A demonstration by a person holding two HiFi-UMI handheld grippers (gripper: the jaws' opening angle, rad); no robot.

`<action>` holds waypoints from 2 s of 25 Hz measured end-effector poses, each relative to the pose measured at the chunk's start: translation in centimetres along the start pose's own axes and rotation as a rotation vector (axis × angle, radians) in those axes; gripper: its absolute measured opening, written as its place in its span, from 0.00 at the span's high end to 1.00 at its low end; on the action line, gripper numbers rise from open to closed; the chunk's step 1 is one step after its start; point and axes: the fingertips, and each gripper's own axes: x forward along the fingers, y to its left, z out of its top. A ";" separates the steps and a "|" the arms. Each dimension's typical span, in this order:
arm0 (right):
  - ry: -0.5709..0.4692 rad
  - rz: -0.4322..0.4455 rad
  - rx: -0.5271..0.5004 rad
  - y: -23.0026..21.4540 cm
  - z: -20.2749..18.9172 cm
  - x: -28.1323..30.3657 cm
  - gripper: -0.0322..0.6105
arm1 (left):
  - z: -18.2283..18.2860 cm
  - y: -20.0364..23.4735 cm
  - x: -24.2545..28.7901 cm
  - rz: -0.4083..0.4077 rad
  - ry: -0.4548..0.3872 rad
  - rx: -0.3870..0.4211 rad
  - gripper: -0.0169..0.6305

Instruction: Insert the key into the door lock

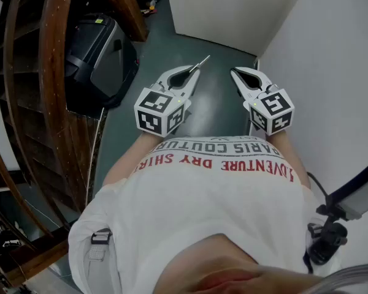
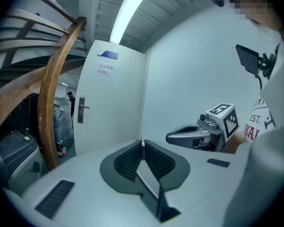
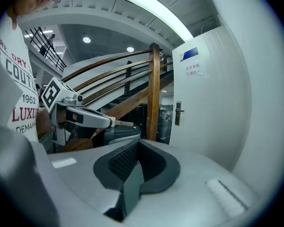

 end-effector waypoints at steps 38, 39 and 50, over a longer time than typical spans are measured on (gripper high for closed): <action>0.035 0.045 0.005 -10.7 0.8 20.1 0.95 | 2.1 20.2 12.5 0.038 -0.006 -0.070 0.94; 0.033 0.047 0.011 -12.9 1.0 22.9 0.95 | 2.6 23.0 14.8 0.045 0.000 -0.071 0.94; 0.016 0.010 0.011 -27.2 9.7 45.5 0.95 | 13.2 46.9 28.5 0.044 -0.008 -0.055 0.94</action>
